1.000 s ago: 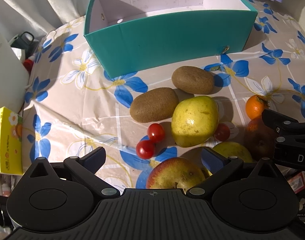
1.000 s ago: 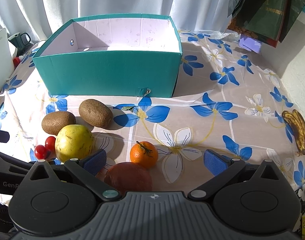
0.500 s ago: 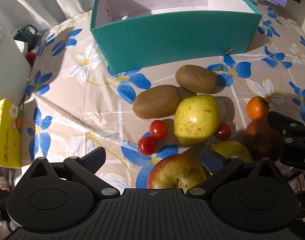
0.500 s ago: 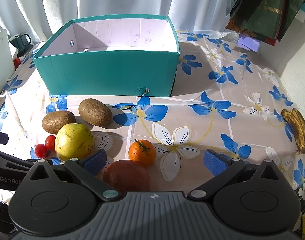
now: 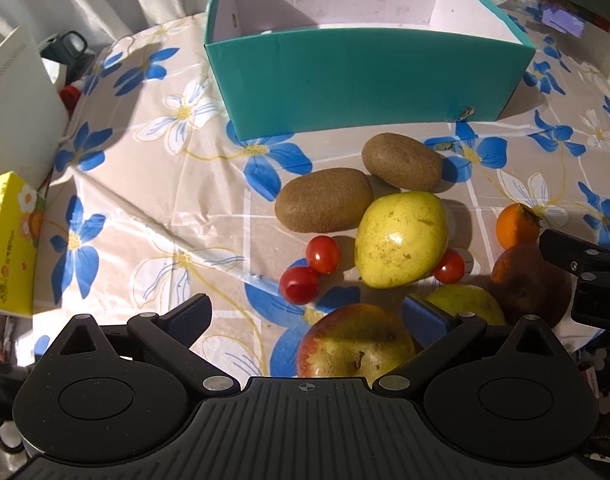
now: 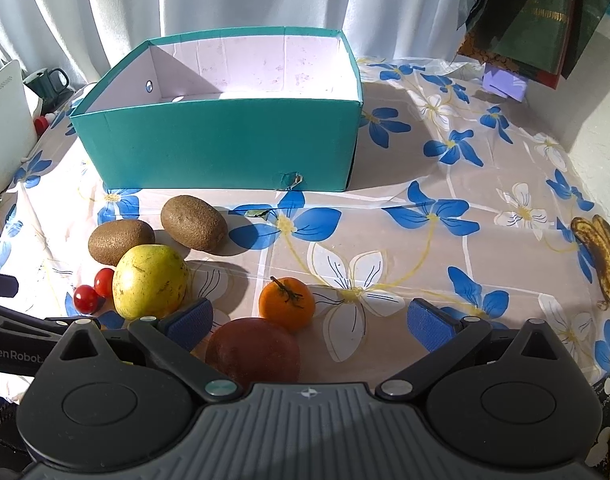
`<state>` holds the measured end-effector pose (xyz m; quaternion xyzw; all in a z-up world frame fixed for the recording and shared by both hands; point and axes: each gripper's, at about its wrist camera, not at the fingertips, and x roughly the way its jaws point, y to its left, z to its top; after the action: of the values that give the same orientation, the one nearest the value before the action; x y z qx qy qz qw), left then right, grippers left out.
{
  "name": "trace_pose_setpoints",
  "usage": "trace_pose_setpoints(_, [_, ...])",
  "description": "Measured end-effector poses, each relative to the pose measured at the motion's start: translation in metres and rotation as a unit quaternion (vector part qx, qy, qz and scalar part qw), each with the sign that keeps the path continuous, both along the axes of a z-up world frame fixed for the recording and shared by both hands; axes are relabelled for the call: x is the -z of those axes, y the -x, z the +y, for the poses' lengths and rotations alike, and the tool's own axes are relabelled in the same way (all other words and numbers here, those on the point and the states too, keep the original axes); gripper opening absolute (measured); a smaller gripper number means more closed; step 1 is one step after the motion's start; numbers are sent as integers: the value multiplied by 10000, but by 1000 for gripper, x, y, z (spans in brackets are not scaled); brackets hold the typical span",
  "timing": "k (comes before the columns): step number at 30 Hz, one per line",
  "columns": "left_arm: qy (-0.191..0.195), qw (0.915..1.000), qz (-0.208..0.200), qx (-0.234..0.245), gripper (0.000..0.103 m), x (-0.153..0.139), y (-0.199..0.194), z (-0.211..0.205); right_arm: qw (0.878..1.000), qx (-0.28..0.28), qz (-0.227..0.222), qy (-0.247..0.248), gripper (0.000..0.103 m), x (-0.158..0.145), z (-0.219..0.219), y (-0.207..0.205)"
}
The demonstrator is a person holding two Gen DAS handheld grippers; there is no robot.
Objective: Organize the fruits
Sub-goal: 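Grasp the green-red apple with the left gripper while the right gripper grasps the mandarin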
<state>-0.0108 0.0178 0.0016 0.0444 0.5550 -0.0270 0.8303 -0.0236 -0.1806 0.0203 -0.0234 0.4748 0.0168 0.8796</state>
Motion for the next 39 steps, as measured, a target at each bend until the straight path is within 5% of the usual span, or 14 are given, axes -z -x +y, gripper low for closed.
trace_pose_setpoints(12, [389, 9960, -622, 511, 103, 11, 30, 14, 9999, 88, 69, -84, 103, 5, -10, 0])
trace_pose_setpoints(20, [827, 9853, -1354, 639, 103, 1, 55, 30, 9993, 246, 229, -136, 103, 14, -19, -1])
trace_pose_setpoints(23, [1148, 9819, -1169, 947, 103, 3, 57, 25, 9991, 288, 244, -195, 103, 14, -21, -2])
trace_pose_setpoints(32, [862, 9842, -836, 1302, 102, 30, 54, 10, 9990, 355, 67, -262, 103, 6, -26, -2])
trace_pose_setpoints(36, [844, 9853, -602, 1360, 82, 41, 49, 8, 9988, 390, 46, -292, 103, 5, -29, -1])
trace_pose_setpoints(39, [818, 9851, -498, 1430, 80, 47, 46, 4, 9987, 412, 61, -286, 103, 6, -30, -2])
